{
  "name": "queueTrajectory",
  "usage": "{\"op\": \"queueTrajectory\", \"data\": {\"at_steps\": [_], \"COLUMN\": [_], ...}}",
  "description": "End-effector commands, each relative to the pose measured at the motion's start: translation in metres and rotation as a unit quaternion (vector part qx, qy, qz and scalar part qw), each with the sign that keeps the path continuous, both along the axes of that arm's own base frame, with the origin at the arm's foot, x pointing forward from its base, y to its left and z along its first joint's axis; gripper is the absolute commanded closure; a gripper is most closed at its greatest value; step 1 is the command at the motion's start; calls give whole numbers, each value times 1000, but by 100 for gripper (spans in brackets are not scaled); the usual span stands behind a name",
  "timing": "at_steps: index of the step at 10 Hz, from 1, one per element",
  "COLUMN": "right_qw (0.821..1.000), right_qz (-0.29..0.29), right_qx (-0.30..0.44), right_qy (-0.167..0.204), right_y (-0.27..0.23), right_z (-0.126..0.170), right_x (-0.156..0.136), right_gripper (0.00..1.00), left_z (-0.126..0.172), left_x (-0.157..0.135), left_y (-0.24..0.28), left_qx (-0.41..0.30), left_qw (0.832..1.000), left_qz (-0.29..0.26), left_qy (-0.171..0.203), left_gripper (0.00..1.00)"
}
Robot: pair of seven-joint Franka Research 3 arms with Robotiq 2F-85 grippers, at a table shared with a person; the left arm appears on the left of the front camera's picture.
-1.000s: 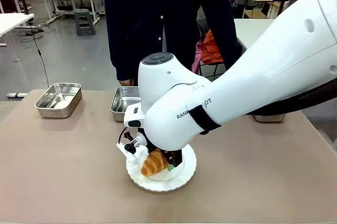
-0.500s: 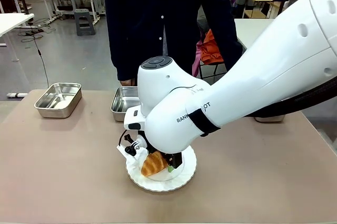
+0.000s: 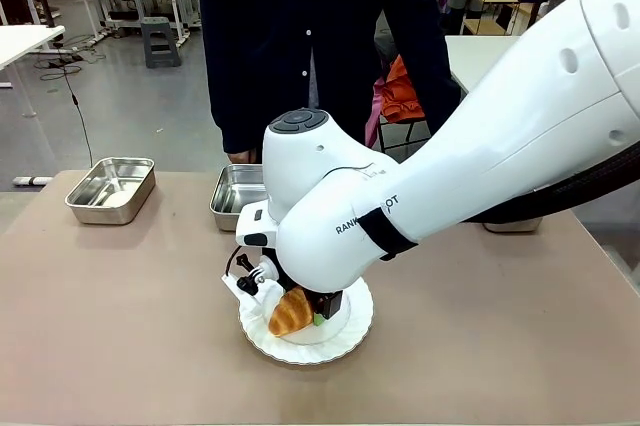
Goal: Place the bread in the container.
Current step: Place the Butter Roll into the Airtight Container indicated by the human.
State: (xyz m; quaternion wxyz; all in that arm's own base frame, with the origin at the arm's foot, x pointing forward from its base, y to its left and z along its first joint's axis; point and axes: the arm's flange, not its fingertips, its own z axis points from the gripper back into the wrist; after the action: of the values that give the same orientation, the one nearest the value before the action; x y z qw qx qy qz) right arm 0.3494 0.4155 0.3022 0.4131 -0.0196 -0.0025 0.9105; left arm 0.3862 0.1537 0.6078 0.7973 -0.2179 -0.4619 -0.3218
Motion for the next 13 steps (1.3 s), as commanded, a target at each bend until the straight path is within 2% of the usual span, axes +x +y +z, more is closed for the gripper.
{"op": "queueTrajectory", "data": {"at_steps": [1,2,4,5,6,7,8,9,10,11,12,13], "right_qw": [1000,1000,1000,1000,1000,997,990,977,956,931,896,843], "right_qz": [-8,0,0,-2,-18,-64,-124,-195,-276,-347,-431,-530], "right_qx": [-5,0,0,1,-19,-29,-32,-38,-36,-25,-23,-13], "right_qy": [26,0,0,1,-13,-34,-57,-81,-96,-108,-102,-85], "right_y": [8,0,0,2,2,-4,-20,-43,-76,-105,-136,-175], "right_z": [-1,0,0,3,18,49,92,138,182,209,224,231], "right_x": [1,0,0,2,4,7,12,21,35,54,75,96], "right_gripper": [60,60,60,40,49,49,49,49,49,49,49,49], "left_z": [0,0,0,0,0,0,0,0,0,0,0,0], "left_x": [-1,-1,-1,-1,-1,-1,-1,-1,-1,-1,-1,-1], "left_y": [1,1,1,1,1,1,1,1,1,1,1,1], "left_qx": [-4,-4,-4,-4,-4,-4,-4,-4,-4,-4,-4,-4], "left_qw": [1000,1000,1000,1000,1000,1000,1000,1000,1000,1000,1000,1000], "left_qz": [-4,-4,-4,-4,-4,-4,-4,-4,-4,-4,-4,-4], "left_qy": [-3,-3,-3,-3,-3,-3,-3,-3,-3,-3,-3,-3], "left_gripper": [0,0,0,0,0,0,0,0,0,0,0,0]}}
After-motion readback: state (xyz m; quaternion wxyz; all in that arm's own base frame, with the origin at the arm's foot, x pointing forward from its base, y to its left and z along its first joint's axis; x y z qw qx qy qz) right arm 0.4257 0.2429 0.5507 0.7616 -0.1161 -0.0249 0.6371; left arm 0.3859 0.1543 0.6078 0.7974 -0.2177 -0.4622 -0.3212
